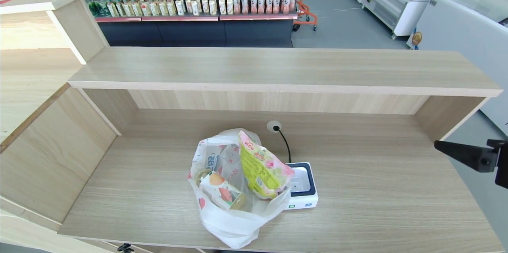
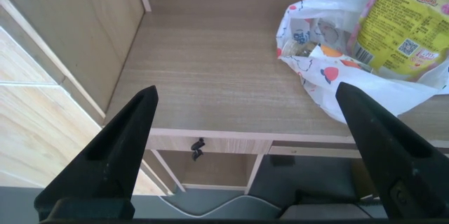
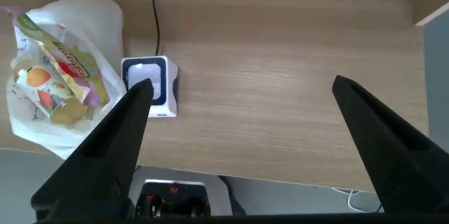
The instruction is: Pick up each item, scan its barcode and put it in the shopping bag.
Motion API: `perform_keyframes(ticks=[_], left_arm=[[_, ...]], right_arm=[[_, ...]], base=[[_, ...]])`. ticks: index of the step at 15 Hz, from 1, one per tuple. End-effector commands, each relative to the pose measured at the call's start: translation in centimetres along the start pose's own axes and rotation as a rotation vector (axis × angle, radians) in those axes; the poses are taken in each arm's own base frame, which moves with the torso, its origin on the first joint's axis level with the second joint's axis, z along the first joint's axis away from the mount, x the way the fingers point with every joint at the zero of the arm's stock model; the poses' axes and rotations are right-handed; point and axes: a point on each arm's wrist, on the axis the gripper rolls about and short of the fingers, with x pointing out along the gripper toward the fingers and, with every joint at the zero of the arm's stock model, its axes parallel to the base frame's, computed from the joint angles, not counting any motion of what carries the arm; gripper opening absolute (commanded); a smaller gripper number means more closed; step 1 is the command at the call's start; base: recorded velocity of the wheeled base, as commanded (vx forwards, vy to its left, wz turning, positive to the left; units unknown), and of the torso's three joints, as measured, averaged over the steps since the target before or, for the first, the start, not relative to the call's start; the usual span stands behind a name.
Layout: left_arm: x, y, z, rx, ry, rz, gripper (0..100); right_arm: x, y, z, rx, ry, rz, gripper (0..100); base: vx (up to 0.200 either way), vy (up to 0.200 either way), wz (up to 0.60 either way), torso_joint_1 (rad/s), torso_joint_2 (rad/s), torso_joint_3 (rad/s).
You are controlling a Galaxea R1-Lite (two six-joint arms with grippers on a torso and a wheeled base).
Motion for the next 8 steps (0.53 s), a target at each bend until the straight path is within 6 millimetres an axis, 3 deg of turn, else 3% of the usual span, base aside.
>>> perform_keyframes(ticks=[1,4,8], left_arm=[[0.0,0.0,0.0,0.0,0.0,0.0,100],[0.0,0.0,0.0,0.0,0.0,0.0,100],[0.0,0.0,0.0,0.0,0.0,0.0,100]], right_arm=[[-0.7,-0.7,-1.0,0.038,-0.001,-0.036,100],[-0.3,-0.7,-1.6,0.037,0.016,-0.041,100],[-0.9,-1.5,-5.1,-0.037,-0.046,-0.03,100]], base=[[0.0,0.0,0.0,0.0,0.0,0.0],[0.0,0.0,0.0,0.0,0.0,0.0],[0.0,0.0,0.0,0.0,0.0,0.0]])
